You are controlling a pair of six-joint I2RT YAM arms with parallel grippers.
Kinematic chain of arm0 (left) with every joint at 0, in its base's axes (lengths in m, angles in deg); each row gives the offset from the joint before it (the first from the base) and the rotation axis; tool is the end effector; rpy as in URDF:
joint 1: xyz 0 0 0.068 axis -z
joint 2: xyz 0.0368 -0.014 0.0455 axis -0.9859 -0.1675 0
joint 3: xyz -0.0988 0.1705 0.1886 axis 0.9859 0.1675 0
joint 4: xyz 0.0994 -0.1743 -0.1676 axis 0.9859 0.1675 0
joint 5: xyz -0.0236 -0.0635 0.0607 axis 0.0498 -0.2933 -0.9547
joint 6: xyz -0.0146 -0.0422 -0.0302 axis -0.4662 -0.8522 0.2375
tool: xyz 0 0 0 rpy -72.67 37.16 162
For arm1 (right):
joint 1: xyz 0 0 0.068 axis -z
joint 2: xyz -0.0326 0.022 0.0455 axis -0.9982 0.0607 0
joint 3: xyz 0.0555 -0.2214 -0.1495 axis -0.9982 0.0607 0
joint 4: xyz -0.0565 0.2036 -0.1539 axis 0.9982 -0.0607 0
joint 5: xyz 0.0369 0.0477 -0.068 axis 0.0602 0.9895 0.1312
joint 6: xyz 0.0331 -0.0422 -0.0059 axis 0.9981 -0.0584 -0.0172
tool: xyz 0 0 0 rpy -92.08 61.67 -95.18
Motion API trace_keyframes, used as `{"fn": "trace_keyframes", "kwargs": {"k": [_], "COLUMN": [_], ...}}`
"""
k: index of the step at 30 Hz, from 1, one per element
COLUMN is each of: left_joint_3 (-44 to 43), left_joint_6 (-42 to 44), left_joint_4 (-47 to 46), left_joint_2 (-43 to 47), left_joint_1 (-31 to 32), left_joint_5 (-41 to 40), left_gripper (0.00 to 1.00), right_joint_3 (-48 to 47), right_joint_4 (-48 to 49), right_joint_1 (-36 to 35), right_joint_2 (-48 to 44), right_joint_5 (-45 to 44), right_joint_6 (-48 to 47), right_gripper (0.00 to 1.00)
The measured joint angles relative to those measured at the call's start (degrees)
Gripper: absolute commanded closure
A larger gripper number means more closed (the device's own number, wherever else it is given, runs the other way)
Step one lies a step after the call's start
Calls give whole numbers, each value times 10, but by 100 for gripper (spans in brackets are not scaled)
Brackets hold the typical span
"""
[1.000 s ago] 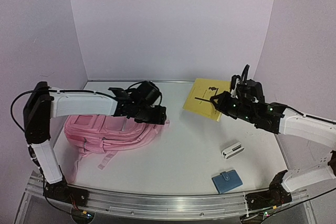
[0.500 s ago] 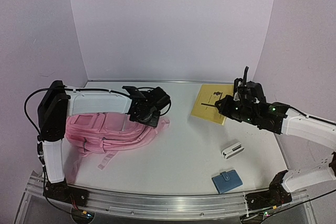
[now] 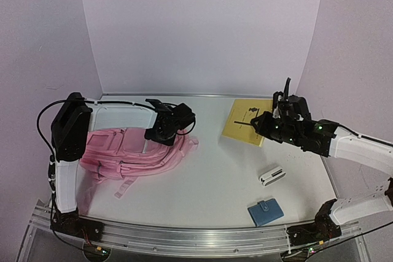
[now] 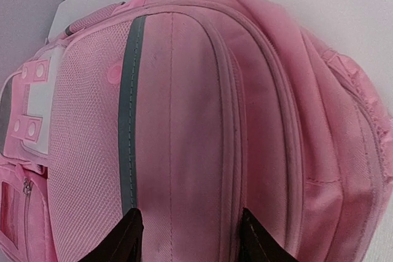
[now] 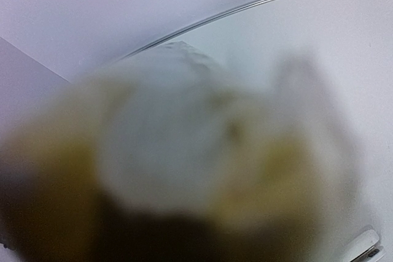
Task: Pack the student bag
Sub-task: Place the book in the student bag.
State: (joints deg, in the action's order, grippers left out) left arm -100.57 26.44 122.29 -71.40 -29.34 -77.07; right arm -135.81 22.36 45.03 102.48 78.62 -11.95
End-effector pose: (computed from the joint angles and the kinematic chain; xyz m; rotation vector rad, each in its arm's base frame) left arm 0.2763 -0.3051 0.1959 0.2158 2.4465 0.4401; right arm 0.2065 0.1738 0.2904 0.1308 2.1054 0.7223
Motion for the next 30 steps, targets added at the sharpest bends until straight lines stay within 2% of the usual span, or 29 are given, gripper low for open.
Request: {"fn": "trace_keyframes", "kwargs": {"k": [2,4,6,12,18,22,30], "left_joint_3": [0,0,0,4,80,97,109], "left_joint_6": [0,3,-3,4,54,79,95], "left_joint_4": [0,-2,-4,6,-48,-61,-90], "left_joint_2": [-4,-5,-5,24,209,310,330], "left_joint_1": [-6,-8,-7,-11,-33,-57,-58], "left_joint_5": [1,6,8,23,107,198,340], "left_gripper": [71,90,99,100,100,100,100], "right_joint_3": [0,0,0,-4,-31,-34,-38], "right_joint_4": [0,-1,-4,-6,-7,44,157], "right_joint_1": [0,0,0,0,0,0,-12], "right_joint_2": [-1,-5,-11,-28,-8,21,111], "right_joint_5": [3,5,9,56,145,222,328], "right_joint_6": [0,0,0,0,4,42,153], "right_gripper": [100,100,100,100,100,100,100]}}
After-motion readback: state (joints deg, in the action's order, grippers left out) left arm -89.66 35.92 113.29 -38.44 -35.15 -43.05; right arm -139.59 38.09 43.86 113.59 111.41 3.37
